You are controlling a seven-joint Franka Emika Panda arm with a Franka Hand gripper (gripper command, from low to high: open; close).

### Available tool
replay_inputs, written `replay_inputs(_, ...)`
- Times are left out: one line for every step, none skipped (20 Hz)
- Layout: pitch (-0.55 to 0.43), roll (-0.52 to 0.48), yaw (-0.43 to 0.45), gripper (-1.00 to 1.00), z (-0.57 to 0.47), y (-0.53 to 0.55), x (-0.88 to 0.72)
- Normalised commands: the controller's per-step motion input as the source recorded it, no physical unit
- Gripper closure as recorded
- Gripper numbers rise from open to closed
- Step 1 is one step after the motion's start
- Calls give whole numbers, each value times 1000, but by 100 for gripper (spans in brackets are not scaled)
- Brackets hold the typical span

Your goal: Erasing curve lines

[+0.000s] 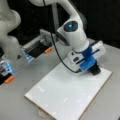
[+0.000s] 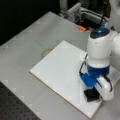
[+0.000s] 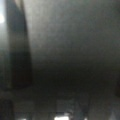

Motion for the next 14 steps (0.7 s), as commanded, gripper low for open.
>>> replay_inputs(244,-207,10,100,-241,124,-50)
replay_inputs(295,-240,47,100,-151,49,-122)
replay_inputs(304,-247,62,100,-95,6,-164)
replay_inputs(322,-271,83,100,-31,-46,-207)
replay_inputs(319,-278,94,100,36,-102,-252)
replay_inputs(312,-278,104,100,101,-159,-287)
replay_inputs(287,-265,101,100,139,-180,-286)
replay_inputs(266,-253,118,100,171,-193,-266)
replay_inputs(239,-238,123,100,206,-210,-246)
replay_inputs(211,-219,119,100,212,-194,-200)
replay_inputs(201,-213,124,100,221,-166,-135)
replay_inputs(194,-205,124,100,254,-186,-125)
replay_inputs(181,-194,117,100,256,-169,-89)
replay_inputs(174,-185,115,100,275,-164,-60)
